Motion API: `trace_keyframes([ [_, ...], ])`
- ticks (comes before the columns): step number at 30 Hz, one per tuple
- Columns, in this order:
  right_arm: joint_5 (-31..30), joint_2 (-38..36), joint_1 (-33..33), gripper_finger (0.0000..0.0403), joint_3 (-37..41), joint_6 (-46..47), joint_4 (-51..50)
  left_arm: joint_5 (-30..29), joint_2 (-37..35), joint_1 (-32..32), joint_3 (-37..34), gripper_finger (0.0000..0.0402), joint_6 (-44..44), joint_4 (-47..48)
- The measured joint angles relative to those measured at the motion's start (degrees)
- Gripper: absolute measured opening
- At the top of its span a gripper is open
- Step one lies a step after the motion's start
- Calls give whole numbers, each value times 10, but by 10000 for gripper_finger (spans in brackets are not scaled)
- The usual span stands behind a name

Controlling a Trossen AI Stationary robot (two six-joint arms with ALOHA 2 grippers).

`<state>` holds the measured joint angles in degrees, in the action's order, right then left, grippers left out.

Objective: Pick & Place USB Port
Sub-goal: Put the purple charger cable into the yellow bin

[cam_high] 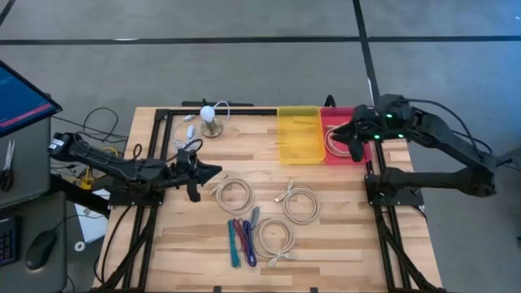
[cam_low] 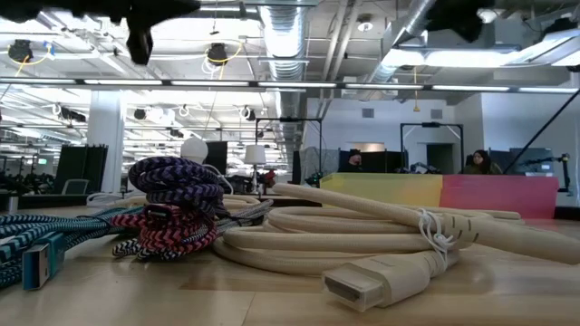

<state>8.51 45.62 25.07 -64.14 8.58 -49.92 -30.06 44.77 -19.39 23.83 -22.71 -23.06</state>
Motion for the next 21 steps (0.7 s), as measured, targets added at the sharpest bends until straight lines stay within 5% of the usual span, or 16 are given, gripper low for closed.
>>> trace_keyframes([
  [10,-102,-99,0,111,0,66,-44,-3,137,-38,166,6,-88,190],
  [21,-168,-143,0,111,0,95,-91,33,271,-58,248,5,-458,278],
])
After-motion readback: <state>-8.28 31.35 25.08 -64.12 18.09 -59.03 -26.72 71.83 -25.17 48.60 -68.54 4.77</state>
